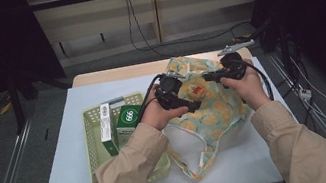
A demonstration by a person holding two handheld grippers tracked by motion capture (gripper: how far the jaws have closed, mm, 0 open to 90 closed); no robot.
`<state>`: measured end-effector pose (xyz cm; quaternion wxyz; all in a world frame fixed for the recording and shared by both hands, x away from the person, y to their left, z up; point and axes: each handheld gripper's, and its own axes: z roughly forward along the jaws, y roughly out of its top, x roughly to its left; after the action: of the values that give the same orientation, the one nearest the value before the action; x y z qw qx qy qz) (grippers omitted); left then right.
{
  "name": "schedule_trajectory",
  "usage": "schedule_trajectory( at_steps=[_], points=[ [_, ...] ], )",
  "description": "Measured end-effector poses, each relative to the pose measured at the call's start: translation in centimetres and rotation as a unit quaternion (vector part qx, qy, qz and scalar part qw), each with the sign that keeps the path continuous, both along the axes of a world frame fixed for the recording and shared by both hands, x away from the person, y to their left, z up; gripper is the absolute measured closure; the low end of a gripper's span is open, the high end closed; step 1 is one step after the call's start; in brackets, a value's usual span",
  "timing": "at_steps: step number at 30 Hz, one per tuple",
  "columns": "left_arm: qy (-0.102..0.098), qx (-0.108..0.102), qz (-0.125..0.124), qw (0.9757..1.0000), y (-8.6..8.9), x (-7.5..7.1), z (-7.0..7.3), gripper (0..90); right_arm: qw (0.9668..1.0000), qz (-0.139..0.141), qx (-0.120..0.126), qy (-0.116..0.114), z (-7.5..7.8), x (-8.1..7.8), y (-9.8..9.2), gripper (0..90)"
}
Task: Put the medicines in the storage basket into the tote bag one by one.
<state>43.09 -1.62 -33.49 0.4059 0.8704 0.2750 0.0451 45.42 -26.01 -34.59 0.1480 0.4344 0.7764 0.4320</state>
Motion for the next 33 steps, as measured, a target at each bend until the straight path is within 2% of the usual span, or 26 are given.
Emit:
schedule_trajectory(
  at_steps=[1,4,9,12,15,17,20,21,22,26,28,33],
  points=[
    [0.0,-0.003,0.002,1.0,0.4,-0.2,0.1,9.6,1.0,-0.001,-0.002,0.001,-0.1,-0.1,0.0,90.0],
    [-0.001,0.004,0.0,1.0,1.6,-0.9,0.4,9.4,1.0,0.0,-0.002,0.003,-0.4,-0.2,0.2,90.0],
    [0.003,-0.005,0.003,1.0,3.8,-2.2,0.7,8.4,1.0,0.0,-0.005,0.007,-1.0,-0.1,0.4,90.0],
    [-0.003,-0.004,0.002,1.0,4.9,-2.9,0.6,8.3,0.9999,0.002,-0.009,0.008,-1.1,-0.1,0.6,90.0],
    [-0.01,0.007,0.008,0.9999,5.9,-3.3,0.4,7.9,0.9999,0.002,-0.009,0.007,-1.1,-0.2,0.8,90.0],
    [-0.003,0.0,0.005,1.0,6.7,-3.5,0.3,8.0,0.9999,0.002,-0.011,0.007,-1.2,-0.2,0.9,90.0],
    [-0.008,0.006,0.013,0.9999,8.0,-3.5,0.1,7.7,0.9999,0.001,-0.01,0.008,-1.3,-0.3,0.9,90.0],
    [-0.009,0.011,0.025,0.9996,8.5,-3.5,0.1,7.7,0.9999,0.001,-0.01,0.008,-1.3,-0.3,0.9,90.0],
    [-0.005,0.009,0.023,0.9997,9.1,-3.4,0.1,7.6,0.9999,0.001,-0.011,0.007,-1.4,-0.3,0.9,90.0],
    [-0.01,0.029,0.036,0.9989,10.9,-3.1,-0.3,7.8,0.9999,0.0,-0.009,0.008,-1.5,-0.4,0.9,90.0],
    [-0.014,0.041,0.051,0.9978,12.0,-2.8,-0.6,7.7,0.9999,0.001,-0.01,0.007,-1.5,-0.4,0.9,90.0],
    [-0.016,0.052,0.079,0.9954,14.3,-1.8,-1.2,7.8,0.9999,0.001,-0.009,0.006,-1.5,-0.4,0.9,90.0]
  ],
)
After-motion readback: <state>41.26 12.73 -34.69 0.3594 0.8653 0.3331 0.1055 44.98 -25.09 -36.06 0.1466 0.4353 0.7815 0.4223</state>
